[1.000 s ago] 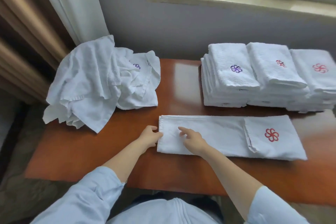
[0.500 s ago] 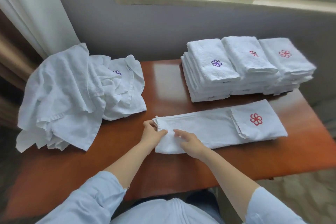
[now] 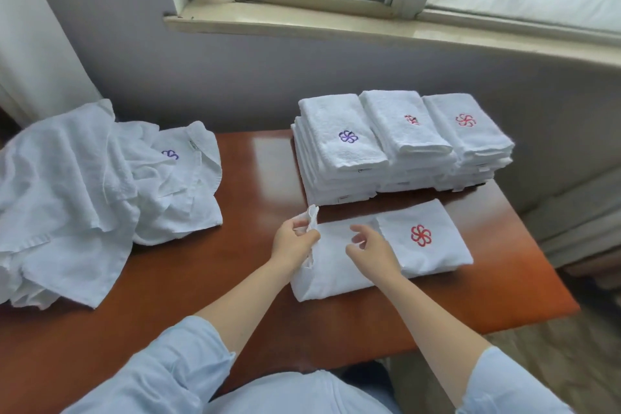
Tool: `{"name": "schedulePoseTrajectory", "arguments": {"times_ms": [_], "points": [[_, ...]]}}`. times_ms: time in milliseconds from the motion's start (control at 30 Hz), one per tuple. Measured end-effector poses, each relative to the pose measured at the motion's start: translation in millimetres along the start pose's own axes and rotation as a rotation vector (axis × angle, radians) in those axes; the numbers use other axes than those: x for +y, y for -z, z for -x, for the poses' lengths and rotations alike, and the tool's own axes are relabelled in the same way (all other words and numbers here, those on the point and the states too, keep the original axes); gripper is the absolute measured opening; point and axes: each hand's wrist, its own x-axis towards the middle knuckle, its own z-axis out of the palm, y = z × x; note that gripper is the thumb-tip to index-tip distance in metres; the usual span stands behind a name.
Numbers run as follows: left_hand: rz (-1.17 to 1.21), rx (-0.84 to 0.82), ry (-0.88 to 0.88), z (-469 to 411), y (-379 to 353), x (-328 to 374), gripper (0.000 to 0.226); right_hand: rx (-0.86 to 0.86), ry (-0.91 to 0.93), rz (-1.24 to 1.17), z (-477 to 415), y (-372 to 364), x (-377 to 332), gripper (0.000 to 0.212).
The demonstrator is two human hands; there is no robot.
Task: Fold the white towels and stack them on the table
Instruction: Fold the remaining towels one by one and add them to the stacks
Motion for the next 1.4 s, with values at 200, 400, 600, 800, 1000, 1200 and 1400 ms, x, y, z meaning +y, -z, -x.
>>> {"name": "schedulePoseTrajectory", "arguments": {"times_ms": [200, 400, 600, 800, 1000, 1200, 1400], "points": [[-0.025, -0.024, 0.027, -4, -70, 8, 0.036, 0.025, 0.006, 0.297, -37, 45, 43, 0.064], [-0.108, 0.015, 0.037, -4, -119, 3, 0.036, -0.157, 0.082, 0.467, -62, 57, 72, 0.081], [-0.167, 0.105, 0.091, -13, -147, -13, 0.038, -0.309, 0.189, 0.594, -80, 59, 78, 0.076], [-0.184, 0.191, 0.076, -14, -155, -21, 0.034, -0.354, 0.165, 0.338, -93, 73, 87, 0.051], [-0.091, 0.273, 0.013, -12, -179, 5, 0.029, -0.231, 0.063, -0.238, -98, 117, 103, 0.045], [-0.043, 0.225, -0.026, -14, -231, 36, 0.03, -0.156, 0.099, -0.403, -107, 167, 104, 0.041], [-0.077, 0.188, -0.018, -22, -272, 38, 0.034, -0.12, 0.108, -0.464, -114, 200, 124, 0.041]]}}
